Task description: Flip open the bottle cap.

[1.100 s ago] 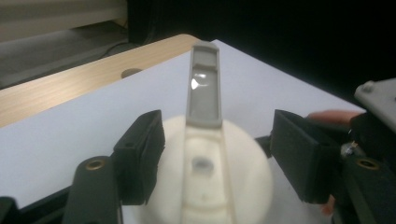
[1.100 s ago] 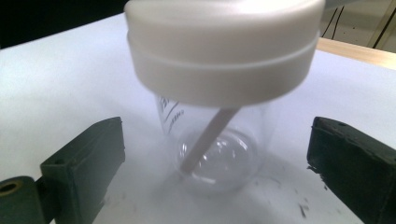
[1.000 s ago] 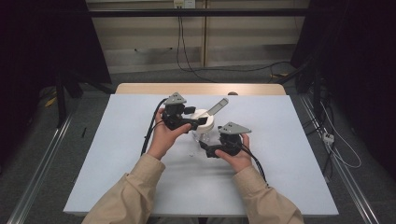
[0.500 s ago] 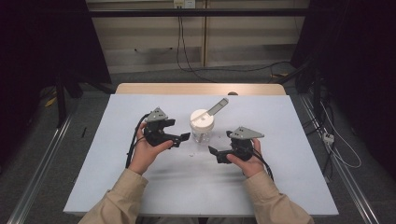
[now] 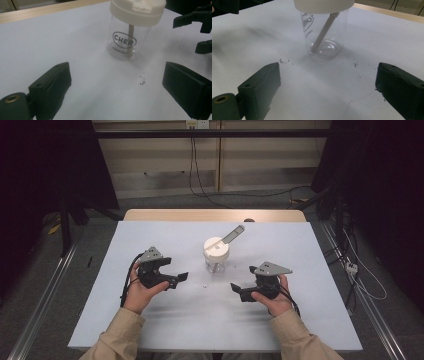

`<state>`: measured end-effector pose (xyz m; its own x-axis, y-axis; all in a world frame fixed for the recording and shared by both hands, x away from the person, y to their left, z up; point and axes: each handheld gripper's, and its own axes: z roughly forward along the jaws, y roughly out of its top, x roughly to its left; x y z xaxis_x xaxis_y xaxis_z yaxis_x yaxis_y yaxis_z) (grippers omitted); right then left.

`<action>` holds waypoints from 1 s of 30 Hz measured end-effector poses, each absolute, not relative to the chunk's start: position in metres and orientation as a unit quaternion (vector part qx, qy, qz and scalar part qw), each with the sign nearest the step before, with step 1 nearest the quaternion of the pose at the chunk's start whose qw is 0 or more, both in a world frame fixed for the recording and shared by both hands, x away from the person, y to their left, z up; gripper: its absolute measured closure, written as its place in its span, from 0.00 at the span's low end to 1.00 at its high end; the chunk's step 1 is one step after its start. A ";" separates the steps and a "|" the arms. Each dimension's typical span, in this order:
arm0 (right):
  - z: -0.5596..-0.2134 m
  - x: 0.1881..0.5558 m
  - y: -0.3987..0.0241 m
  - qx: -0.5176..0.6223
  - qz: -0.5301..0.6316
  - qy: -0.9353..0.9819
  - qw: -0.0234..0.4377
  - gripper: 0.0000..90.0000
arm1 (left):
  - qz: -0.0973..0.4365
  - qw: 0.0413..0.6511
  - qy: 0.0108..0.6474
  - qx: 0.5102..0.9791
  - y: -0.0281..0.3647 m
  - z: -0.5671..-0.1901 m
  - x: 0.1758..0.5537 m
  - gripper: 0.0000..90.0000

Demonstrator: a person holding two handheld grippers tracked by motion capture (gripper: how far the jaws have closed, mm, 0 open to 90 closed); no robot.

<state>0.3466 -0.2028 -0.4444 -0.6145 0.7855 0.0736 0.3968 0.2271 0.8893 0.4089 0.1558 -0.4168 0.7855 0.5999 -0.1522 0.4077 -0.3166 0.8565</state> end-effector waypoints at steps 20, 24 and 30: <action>-0.448 0.321 -0.234 0.399 0.481 0.753 0.206 0.07 | 0.113 0.491 0.326 0.800 0.200 -0.427 0.384 0.08; -0.450 0.317 -0.237 0.400 0.477 0.756 0.201 0.07 | 0.115 0.491 0.328 0.799 0.204 -0.429 0.380 0.08; -0.451 0.313 -0.243 0.399 0.476 0.757 0.203 0.07 | 0.116 0.486 0.330 0.801 0.209 -0.431 0.377 0.08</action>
